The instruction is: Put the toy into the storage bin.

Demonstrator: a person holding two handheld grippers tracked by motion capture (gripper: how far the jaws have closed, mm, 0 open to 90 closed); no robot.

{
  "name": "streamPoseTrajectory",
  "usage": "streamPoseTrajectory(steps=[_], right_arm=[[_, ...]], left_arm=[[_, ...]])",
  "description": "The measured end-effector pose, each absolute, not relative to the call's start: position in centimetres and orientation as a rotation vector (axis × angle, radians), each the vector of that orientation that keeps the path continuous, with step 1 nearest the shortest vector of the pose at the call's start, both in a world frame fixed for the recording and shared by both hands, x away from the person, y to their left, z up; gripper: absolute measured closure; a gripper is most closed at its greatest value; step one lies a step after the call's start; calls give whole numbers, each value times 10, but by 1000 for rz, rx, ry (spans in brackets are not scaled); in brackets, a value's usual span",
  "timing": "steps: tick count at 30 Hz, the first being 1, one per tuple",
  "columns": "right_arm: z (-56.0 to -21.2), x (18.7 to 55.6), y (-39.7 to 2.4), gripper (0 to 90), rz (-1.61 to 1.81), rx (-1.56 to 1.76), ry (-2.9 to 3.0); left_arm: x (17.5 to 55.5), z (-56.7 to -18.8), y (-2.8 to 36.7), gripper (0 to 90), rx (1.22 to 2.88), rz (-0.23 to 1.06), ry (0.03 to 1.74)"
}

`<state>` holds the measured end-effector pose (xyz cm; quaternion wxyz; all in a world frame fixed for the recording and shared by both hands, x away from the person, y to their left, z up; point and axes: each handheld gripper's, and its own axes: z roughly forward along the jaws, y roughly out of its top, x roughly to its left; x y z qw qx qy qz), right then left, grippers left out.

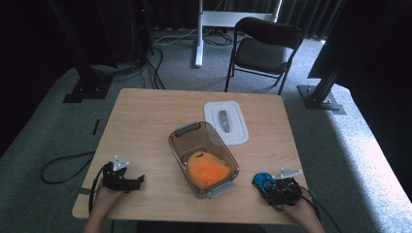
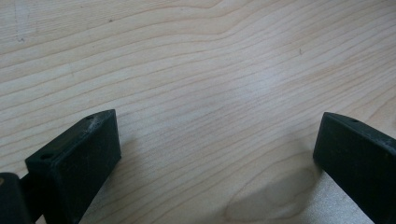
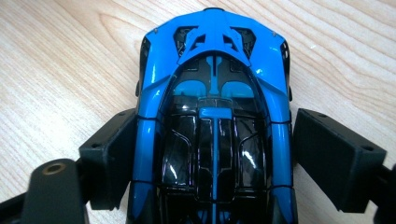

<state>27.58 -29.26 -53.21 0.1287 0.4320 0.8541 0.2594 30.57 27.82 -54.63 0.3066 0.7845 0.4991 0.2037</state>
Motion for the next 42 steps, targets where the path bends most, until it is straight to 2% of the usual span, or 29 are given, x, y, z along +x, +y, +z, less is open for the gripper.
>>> streamPoseTrajectory(steps=[4,6,22,42], right_arm=[[-533,276,-293,174,767,1249,2481],[-532,275,-293,247,789,1217,2491],[-525,289,-287,250,794,1260,2478],[-450,308,-289,250,941,1207,2350]], left_arm=[[306,-546,278,11,2076,539,1320],[306,-546,278,11,2077,539,1320],[306,-546,278,11,2074,539,1321],[306,-546,278,11,2074,538,1320]])
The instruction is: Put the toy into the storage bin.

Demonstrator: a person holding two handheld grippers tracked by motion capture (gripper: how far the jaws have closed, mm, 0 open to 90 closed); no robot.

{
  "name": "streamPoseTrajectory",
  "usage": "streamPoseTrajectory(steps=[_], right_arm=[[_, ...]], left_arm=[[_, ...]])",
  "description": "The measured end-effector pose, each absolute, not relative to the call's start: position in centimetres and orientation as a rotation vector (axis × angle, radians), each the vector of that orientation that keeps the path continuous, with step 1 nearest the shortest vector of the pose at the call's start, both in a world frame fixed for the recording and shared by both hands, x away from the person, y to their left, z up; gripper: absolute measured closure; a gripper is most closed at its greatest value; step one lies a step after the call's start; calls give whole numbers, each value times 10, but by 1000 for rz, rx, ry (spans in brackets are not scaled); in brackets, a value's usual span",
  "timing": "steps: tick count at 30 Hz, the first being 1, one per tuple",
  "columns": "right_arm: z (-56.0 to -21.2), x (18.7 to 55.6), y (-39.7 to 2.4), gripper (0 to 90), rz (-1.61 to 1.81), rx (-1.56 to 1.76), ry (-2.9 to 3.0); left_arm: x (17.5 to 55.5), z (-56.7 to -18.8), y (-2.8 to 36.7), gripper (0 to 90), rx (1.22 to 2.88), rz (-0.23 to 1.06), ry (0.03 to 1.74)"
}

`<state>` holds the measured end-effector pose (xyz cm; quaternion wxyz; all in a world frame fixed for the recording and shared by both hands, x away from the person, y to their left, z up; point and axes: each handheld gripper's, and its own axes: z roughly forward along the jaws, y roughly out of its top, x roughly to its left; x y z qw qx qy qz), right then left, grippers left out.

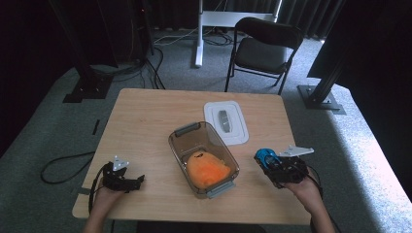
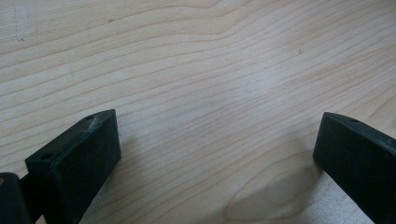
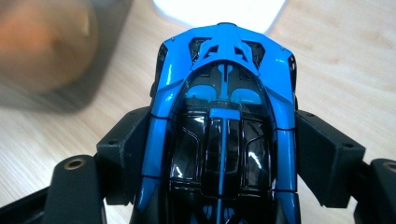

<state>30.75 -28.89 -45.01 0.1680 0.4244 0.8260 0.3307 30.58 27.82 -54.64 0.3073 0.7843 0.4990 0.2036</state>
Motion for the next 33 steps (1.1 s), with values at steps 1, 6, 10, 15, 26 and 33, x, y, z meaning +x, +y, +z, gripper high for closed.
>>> streamPoseTrajectory(steps=[1,6,10,15,26,33], right_arm=[[-450,308,-289,250,941,1207,2350],[-425,315,-276,251,946,1150,2355],[-410,321,-268,250,969,1130,2347],[-392,326,-255,251,975,1081,2342],[-372,337,-223,251,982,1034,2378],[-364,340,-201,251,1002,986,2402]], left_arm=[[306,-546,278,11,2074,538,1320],[306,-546,278,11,2075,538,1320],[306,-546,278,11,2075,538,1318],[306,-546,278,11,2073,538,1319],[306,-546,278,11,2073,537,1318],[306,-546,278,11,2075,536,1317]])
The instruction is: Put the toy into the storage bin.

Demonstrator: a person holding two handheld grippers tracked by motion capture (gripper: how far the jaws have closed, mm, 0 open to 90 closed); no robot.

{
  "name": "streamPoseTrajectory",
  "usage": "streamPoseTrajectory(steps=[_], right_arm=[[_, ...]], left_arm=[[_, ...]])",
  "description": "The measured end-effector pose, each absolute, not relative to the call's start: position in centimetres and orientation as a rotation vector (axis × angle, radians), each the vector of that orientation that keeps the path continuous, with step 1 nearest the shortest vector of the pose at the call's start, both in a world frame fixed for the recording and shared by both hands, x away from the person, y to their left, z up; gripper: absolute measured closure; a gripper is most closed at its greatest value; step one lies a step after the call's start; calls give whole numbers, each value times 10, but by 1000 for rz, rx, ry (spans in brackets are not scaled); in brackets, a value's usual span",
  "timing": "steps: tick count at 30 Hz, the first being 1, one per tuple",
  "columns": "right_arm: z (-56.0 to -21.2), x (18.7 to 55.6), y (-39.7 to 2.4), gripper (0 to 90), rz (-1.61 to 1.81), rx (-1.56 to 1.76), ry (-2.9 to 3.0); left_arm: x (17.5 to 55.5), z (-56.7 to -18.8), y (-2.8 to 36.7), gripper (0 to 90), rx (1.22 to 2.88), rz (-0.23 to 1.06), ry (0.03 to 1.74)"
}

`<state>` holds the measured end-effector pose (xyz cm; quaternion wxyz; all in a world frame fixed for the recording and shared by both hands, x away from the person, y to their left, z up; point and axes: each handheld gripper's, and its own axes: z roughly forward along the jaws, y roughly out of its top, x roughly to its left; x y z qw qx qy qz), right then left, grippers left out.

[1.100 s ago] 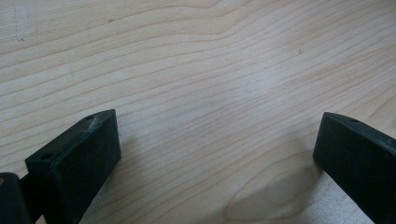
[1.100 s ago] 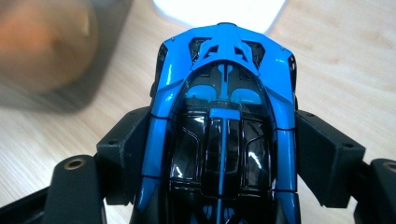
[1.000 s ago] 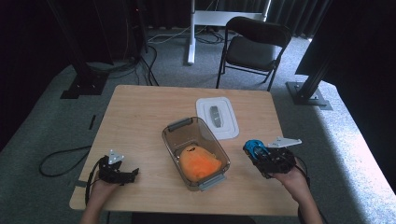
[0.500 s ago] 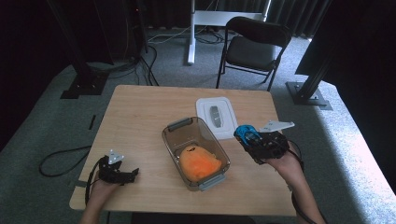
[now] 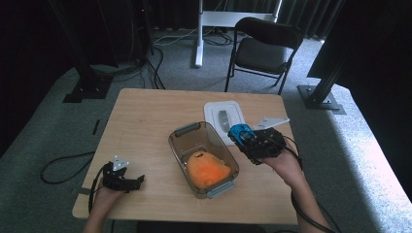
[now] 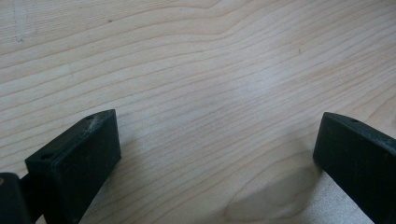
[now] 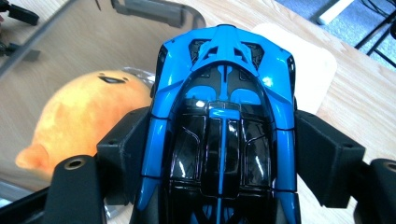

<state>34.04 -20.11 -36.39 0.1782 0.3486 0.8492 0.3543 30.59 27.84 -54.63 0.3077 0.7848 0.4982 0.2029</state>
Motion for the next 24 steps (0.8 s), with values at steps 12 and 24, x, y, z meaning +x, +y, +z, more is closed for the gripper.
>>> streamPoseTrajectory(steps=[12,24], right_arm=[[-366,347,-158,251,1007,925,2474],[-377,354,-123,251,983,911,2516]], left_arm=[[306,-546,279,11,2076,536,1315],[306,-546,279,11,2077,539,1311]])
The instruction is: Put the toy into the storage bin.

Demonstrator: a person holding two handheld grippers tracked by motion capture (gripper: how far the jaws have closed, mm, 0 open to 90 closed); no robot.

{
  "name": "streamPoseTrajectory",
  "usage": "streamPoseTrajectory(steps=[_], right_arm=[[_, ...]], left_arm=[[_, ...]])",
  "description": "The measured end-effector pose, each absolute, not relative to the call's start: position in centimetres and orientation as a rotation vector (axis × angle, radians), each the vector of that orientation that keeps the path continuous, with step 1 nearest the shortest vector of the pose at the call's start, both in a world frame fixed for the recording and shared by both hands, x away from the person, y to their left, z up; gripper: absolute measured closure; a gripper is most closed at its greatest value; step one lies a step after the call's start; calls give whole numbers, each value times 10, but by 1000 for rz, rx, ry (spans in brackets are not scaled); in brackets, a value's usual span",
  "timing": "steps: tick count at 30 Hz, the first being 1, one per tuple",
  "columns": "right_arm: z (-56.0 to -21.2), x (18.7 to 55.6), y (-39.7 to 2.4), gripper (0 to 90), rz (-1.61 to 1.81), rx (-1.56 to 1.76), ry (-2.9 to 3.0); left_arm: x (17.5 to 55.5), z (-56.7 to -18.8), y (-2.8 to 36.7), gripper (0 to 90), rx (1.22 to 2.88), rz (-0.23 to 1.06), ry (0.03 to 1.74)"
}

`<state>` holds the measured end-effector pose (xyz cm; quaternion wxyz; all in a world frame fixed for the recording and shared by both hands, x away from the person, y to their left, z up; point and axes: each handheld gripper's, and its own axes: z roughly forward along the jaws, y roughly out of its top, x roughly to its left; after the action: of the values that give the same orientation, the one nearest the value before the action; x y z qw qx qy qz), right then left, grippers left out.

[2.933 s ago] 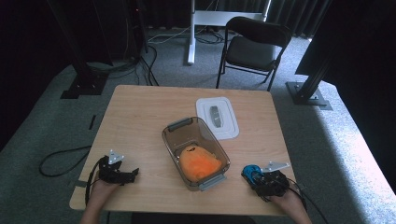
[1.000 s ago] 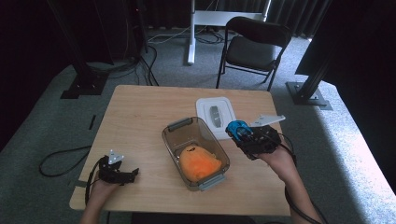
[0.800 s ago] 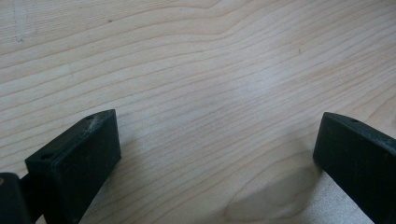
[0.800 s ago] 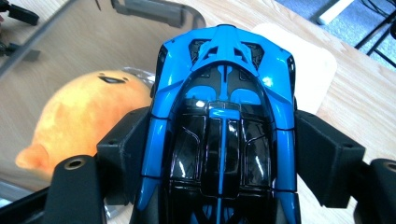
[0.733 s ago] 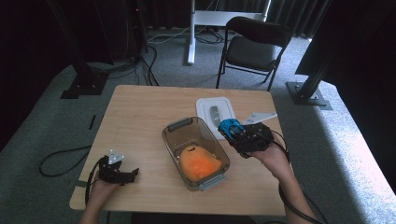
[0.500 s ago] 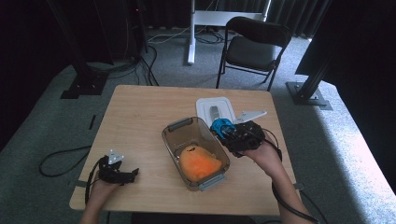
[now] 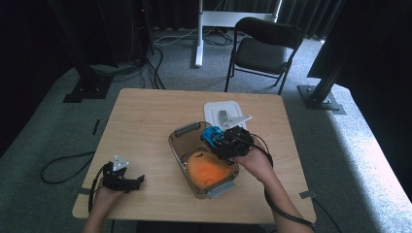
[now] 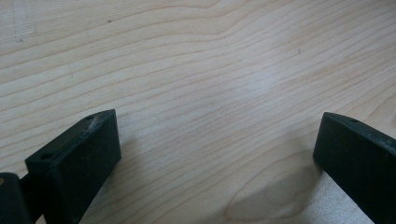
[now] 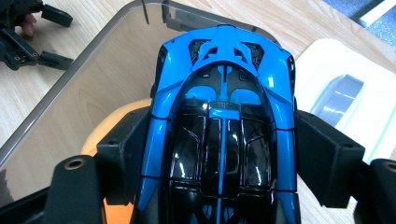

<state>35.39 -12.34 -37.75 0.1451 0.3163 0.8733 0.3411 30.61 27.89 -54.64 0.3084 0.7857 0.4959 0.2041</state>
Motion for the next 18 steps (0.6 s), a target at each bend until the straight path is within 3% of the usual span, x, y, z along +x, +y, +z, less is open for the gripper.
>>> streamPoseTrajectory(steps=[18], right_arm=[[-399,359,-97,251,983,945,2567]], left_arm=[[306,-546,279,11,2077,537,1312]])
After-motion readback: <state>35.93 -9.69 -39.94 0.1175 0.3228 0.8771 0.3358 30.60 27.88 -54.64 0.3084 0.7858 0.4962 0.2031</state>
